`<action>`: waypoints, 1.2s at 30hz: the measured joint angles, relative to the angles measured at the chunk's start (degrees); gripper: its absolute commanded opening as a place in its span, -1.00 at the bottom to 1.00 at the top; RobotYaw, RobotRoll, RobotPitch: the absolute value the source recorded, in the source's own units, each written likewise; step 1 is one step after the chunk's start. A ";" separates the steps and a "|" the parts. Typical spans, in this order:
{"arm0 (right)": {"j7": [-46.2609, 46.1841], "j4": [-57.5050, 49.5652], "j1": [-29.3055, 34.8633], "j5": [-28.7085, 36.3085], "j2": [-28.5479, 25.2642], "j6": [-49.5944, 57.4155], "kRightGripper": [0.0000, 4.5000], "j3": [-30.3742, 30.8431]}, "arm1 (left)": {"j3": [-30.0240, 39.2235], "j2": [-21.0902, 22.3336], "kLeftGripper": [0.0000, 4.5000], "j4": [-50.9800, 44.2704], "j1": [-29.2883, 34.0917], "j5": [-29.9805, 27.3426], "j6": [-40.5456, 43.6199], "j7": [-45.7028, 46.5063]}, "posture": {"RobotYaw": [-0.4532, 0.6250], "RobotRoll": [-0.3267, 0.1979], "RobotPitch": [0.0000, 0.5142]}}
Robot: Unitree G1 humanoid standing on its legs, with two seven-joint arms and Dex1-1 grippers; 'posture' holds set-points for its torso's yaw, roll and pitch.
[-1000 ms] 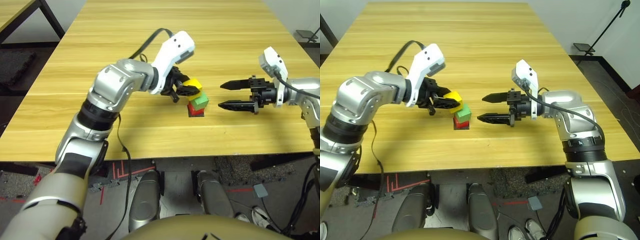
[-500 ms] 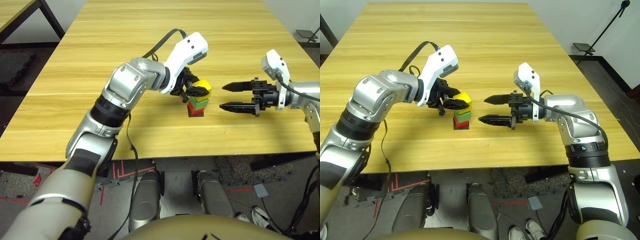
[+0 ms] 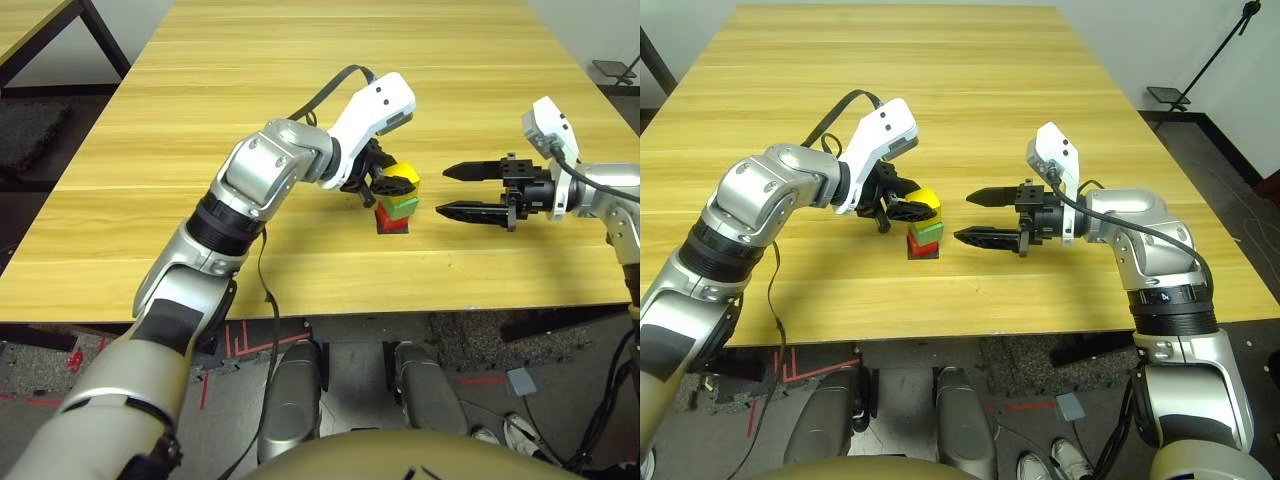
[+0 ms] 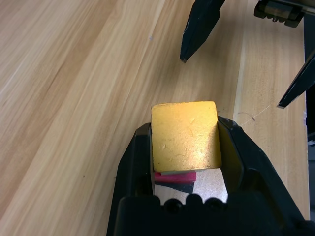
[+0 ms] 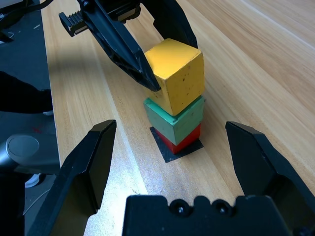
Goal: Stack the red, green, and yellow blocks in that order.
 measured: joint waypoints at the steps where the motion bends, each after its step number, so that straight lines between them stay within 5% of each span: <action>1: 0.00 0.00 0.00 0.01 0.00 0.00 1.00 0.00 | 0.00 -0.02 -0.15 -0.04 0.00 0.01 0.07 0.00 | 0.21 0.00 -0.51; 2: 0.00 0.00 0.00 0.01 0.00 0.00 1.00 0.00 | 0.01 -0.04 -0.15 -0.10 0.00 0.01 0.24 0.01 | 0.22 0.00 -0.50; 10: -0.12 0.96 -0.04 -0.07 0.43 -0.25 1.00 0.00 | -0.14 -0.50 0.99 -0.38 0.79 0.03 1.60 1.16 | 0.25 -0.03 -0.53; 14: -0.30 2.79 -0.65 -0.10 0.85 -0.93 1.00 -0.09 | 7.15 -3.23 0.99 -4.47 1.92 -0.78 1.86 6.77 | 0.25 -0.05 -0.56; 19: -2.48 5.69 -3.82 0.99 0.76 -0.02 1.00 -3.85 | 26.14 -7.40 0.99 -16.45 3.41 -3.79 3.08 18.27 | 0.24 -0.12 -0.59; 23: -8.85 13.72 -6.00 0.93 -0.02 -1.61 1.00 -9.92 | 39.39 -8.87 0.99 -24.49 12.49 -4.42 1.21 27.05 | 0.24 -0.20 -0.59; 29: -24.98 34.42 -6.98 -3.17 3.15 -18.17 1.00 -17.77 | 43.81 -9.94 0.99 -23.44 37.95 2.83 -23.62 31.91 | 0.22 -0.32 -0.60; 36: -33.45 52.46 -7.42 -3.18 6.27 -39.66 1.00 -25.14 | 43.24 -12.84 0.99 -13.37 46.95 7.03 -46.71 34.25 | 0.18 -0.39 -0.64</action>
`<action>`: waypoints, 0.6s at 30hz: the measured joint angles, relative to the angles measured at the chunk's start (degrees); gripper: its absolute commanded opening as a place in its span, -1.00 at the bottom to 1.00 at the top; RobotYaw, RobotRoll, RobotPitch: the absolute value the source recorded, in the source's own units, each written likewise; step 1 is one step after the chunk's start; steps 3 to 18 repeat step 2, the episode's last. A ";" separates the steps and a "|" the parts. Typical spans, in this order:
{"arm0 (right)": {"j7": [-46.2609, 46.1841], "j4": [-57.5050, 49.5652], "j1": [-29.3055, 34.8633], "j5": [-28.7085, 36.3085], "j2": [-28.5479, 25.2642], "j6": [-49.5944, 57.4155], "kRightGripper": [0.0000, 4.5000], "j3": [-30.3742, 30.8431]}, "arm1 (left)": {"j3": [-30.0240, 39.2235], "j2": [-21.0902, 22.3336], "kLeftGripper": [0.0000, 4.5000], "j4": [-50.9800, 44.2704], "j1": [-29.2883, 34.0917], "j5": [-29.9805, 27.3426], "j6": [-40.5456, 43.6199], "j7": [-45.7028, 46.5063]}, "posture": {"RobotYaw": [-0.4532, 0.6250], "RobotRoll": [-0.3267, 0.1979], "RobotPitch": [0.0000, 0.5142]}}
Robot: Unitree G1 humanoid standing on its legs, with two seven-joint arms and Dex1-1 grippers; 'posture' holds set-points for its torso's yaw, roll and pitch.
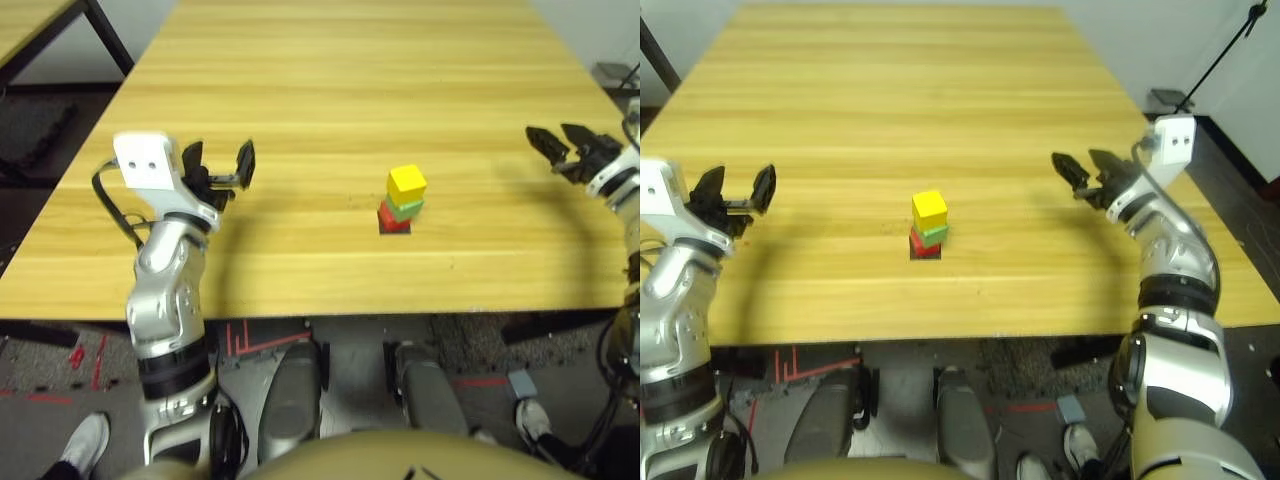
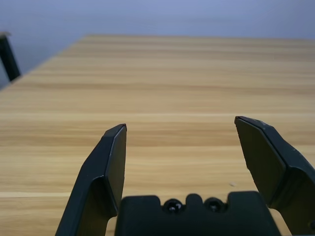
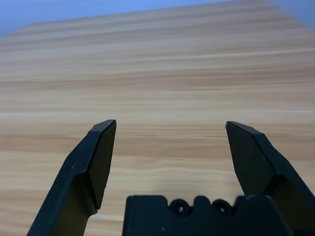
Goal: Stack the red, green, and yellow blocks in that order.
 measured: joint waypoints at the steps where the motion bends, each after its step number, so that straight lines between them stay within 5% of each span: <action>1: -0.53 1.50 -0.01 -0.24 0.00 -2.26 1.00 -0.13 | -0.14 -0.07 0.99 1.32 0.49 0.48 -1.99 0.52 | 0.17 -0.39 -0.65; 18: -1.00 2.87 -0.02 -0.72 0.00 -4.16 1.00 -0.18 | -0.19 -0.11 0.99 2.65 0.90 0.92 -3.39 1.05 | 0.17 -0.39 -0.65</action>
